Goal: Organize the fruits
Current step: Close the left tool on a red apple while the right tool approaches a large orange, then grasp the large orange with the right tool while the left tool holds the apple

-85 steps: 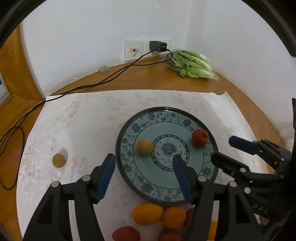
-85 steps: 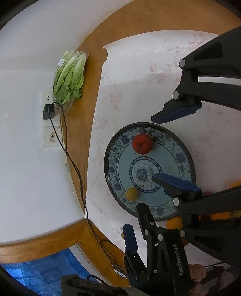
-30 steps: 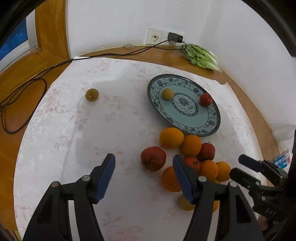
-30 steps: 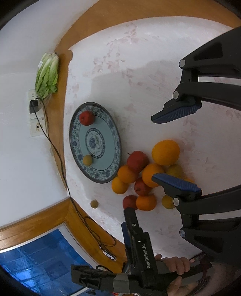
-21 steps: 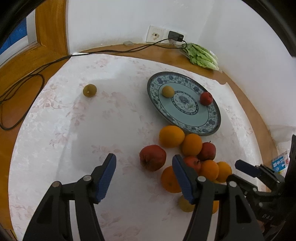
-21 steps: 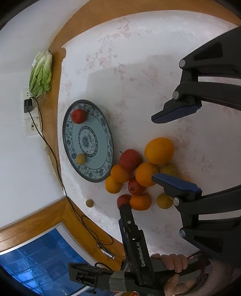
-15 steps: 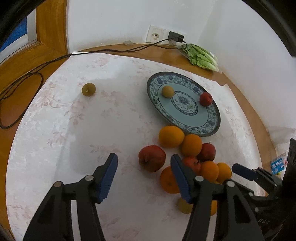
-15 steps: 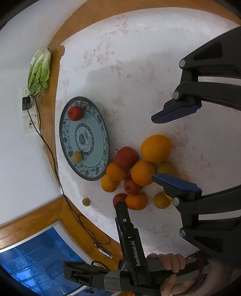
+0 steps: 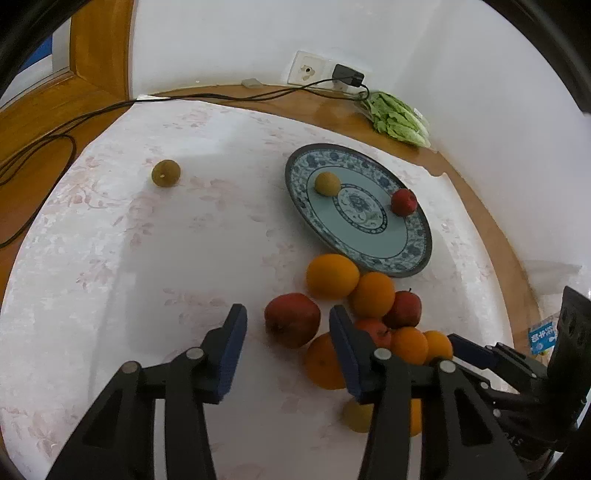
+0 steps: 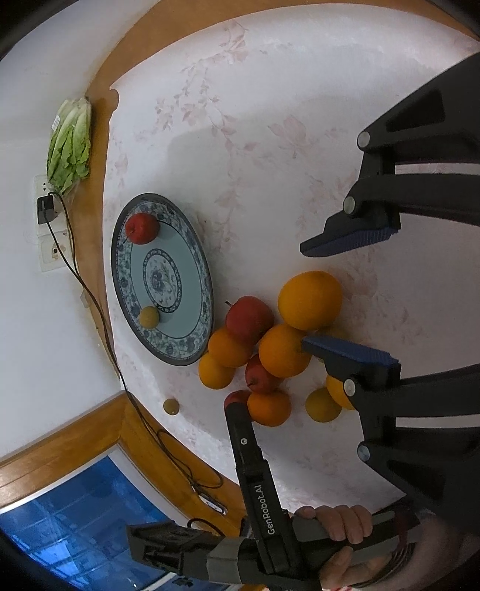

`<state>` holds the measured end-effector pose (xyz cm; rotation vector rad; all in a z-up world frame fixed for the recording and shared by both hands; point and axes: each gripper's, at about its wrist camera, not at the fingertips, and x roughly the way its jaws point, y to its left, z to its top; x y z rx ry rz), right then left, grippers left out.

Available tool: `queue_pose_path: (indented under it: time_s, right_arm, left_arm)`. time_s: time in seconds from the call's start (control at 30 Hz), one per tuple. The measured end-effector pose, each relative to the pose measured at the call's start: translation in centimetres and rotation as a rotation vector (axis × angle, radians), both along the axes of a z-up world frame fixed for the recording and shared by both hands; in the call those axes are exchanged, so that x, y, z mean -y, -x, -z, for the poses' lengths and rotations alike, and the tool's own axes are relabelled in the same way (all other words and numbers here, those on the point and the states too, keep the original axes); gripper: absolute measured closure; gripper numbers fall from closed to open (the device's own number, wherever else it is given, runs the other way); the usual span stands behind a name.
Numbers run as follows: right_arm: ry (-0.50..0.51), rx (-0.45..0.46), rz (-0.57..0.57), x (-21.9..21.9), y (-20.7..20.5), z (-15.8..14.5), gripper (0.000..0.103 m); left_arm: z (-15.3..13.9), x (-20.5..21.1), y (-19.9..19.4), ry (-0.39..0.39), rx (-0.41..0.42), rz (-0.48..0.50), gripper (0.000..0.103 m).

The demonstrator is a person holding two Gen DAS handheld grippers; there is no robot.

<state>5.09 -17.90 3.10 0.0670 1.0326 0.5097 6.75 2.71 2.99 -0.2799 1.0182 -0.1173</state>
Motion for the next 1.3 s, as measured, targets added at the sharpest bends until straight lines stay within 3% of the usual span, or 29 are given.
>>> queue_pose_path:
  time_s: [0.23,0.37,0.47,0.57,0.77,0.9,1.07,1.3]
  right_arm:
    - [-0.011,0.004,-0.007,0.0,0.1,0.0,0.062]
    - [-0.017,0.004,-0.008,0.0,0.1,0.0,0.068]
    - [-0.011,0.010,-0.008,0.0,0.2,-0.1,0.068]
    - [-0.009,0.011,-0.001,0.1,0.2,-0.1,0.068]
    - [0.000,0.012,0.013,0.3,0.1,-0.2,0.068]
    - [0.015,0.019,0.007,0.1,0.2,-0.2,0.068]
    - [0.021,0.022,-0.007,-0.2,0.3,-0.3,0.068]
    - [0.033,0.027,-0.012,-0.2,0.4,-0.3,0.068]
  left_arm:
    - [0.2,0.2,0.0,0.029,0.005,0.008,0.061]
    - [0.1,0.2,0.0,0.038,0.002,0.006,0.064]
    - [0.1,0.0,0.1,0.028,0.001,-0.008,0.072]
    - [0.1,-0.3,0.2,0.049,-0.009,-0.008,0.072]
    - [0.1,0.0,0.2,0.017,-0.004,-0.007,0.072]
    - [0.8,0.5,-0.1,0.048,-0.034,0.011,0.070]
    - [0.7,0.8,0.1,0.003,-0.022,0.004,0.071]
    - [0.5,0.3,0.3,0.001,-0.015,-0.007,0.071]
